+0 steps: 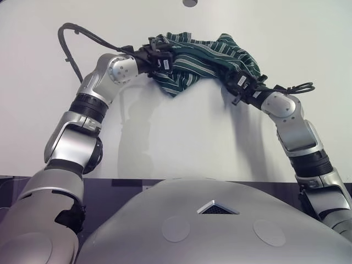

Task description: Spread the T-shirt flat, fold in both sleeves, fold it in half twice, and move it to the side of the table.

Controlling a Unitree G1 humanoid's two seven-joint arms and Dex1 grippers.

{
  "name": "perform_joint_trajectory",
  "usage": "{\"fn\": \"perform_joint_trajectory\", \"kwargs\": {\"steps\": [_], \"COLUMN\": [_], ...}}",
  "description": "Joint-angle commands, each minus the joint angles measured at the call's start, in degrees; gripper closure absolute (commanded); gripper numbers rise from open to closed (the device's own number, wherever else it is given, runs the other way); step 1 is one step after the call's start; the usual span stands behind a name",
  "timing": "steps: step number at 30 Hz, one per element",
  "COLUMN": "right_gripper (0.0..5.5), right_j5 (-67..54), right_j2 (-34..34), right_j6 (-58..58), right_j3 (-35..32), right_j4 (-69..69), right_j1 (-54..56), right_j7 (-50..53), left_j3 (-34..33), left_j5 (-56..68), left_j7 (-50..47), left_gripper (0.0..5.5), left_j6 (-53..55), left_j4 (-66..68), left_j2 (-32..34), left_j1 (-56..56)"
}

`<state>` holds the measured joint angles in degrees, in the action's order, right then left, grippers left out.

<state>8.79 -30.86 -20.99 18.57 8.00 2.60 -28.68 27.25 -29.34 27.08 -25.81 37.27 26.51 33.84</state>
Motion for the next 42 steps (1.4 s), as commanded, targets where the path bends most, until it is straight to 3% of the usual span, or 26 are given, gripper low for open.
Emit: {"fn": "perform_joint_trajectory", "kwargs": {"steps": [1, 4, 6, 16, 18, 24, 28, 33, 37, 42], "right_gripper": [4.77, 5.38, 5.48, 5.5, 5.5, 5.5, 5.5, 5.5, 5.5, 5.5], "right_j5": [-0.7, -1.7, -1.8, -6.2, -9.1, -19.7, -21.5, -17.4, -13.0, -11.5], "right_j2": [0.4, 0.8, 0.7, 1.3, 1.1, 2.3, 2.5, 3.1, 3.5, 2.7], "right_j6": [-2.3, -2.2, -2.1, -2.3, -3.2, -7.5, -5.5, 6.0, 16.7, 24.9], "right_j3": [-0.4, -0.7, -0.7, -5.2, -7.5, -18.9, -20.0, -18.5, -18.1, -20.9], "right_j4": [-2.4, -2.0, -1.9, -1.3, 0.1, -0.7, -12.0, -42.1, -63.2, -75.5], "right_j1": [-2.6, -2.3, -2.3, -1.1, -0.2, 11.0, 24.1, 46.7, 62.8, 73.0], "right_j7": [-1.2, -2.1, -2.4, -4.4, -6.0, -7.3, -9.5, -12.6, -10.5, -3.8], "left_j3": [1.6, 2.6, 3.4, 2.3, 0.6, -7.5, -9.5, -11.3, -12.3, -11.4], "left_j5": [-4.2, -5.7, -6.4, -5.9, -3.7, 4.9, 6.1, 6.1, 5.4, 3.6], "left_j7": [-4.2, -5.7, -6.0, -11.9, -10.7, -8.6, -8.4, -11.1, -14.7, -18.2], "left_gripper": [3.56, 3.56, 3.56, 5.23, 5.49, 5.49, 5.49, 5.49, 5.49, 5.49], "left_j6": [-1.3, -2.0, -2.6, -4.3, -4.3, -1.6, -0.8, 4.4, 8.5, 9.9], "left_j4": [3.6, 7.1, 9.5, 11.5, 11.1, 16.9, 26.0, 35.9, 38.9, 40.0], "left_j2": [-0.3, -1.4, -2.4, -3.4, -2.9, -3.4, -4.6, -6.7, -6.0, -6.1], "left_j1": [2.9, 4.7, 5.8, 4.2, 4.1, 12.4, 22.0, 36.1, 44.5, 49.8]}}
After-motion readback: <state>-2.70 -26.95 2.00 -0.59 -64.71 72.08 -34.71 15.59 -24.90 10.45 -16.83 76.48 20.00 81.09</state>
